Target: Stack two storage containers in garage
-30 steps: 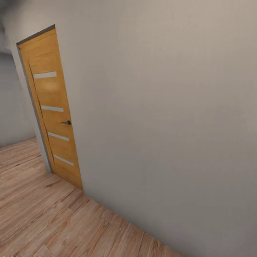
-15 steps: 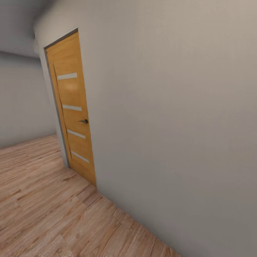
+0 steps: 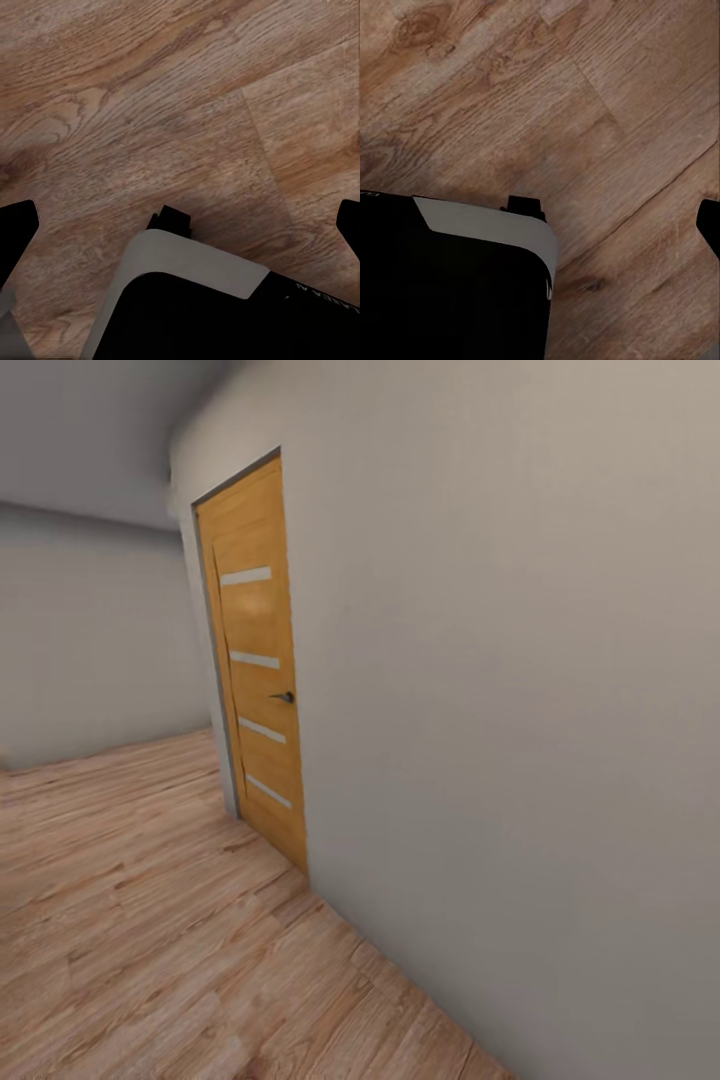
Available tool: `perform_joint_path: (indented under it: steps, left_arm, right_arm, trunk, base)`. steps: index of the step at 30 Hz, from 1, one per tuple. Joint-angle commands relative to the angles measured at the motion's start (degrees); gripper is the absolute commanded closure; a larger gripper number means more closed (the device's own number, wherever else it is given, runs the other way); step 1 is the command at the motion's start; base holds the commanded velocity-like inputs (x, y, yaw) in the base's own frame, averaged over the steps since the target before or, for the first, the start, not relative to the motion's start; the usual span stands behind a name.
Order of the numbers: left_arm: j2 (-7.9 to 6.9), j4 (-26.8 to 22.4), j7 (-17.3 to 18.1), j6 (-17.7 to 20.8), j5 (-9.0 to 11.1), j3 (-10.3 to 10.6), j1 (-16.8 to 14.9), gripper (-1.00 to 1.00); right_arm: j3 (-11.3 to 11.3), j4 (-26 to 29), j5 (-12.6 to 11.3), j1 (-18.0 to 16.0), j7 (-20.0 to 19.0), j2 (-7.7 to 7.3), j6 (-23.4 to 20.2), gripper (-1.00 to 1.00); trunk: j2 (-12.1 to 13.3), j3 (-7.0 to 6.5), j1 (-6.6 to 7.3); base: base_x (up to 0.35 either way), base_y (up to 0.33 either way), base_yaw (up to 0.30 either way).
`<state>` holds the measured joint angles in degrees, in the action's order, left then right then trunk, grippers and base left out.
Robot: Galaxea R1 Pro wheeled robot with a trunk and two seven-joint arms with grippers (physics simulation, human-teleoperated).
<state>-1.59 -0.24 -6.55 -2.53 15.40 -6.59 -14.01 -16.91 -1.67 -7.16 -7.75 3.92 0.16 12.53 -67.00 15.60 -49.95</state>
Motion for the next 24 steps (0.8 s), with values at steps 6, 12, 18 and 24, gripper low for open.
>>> perform_joint_path:
  steps: [6, 12, 18, 24]
  left_arm:
    - [0.08, -0.02, -0.04, -0.21, -0.02, -0.44, -0.05, -1.00]
    - [0.10, -0.02, -0.04, -0.21, -0.02, -0.44, -0.05, -1.00]
    - [0.10, -0.02, -0.04, -0.21, -0.02, -0.44, -0.05, -1.00]
    - [0.02, 0.01, -0.04, -0.20, 0.05, -0.51, -0.05, -1.00]
  right_arm:
    - [-0.51, -0.18, -0.57, -0.07, 0.03, 0.08, 0.35, -1.00]
    - [-0.55, -0.18, -0.48, -0.07, 0.03, 0.10, 0.13, -1.00]
    - [-0.59, -0.18, -0.40, -0.07, 0.03, 0.11, -0.08, -1.00]
    - [-0.66, -0.18, -0.40, -0.07, 0.03, 0.11, 0.02, -1.00]
  trunk:
    - [-0.05, 0.07, 0.00]
    - [-0.05, 0.07, 0.00]
    - [-0.05, 0.07, 0.00]
    - [-0.05, 0.07, 0.00]
  base:
    - [0.000, 0.000, 0.289]
    - [0.000, 0.000, 0.289]
    - [0.000, 0.000, 0.289]
    - [0.000, 0.000, 0.289]
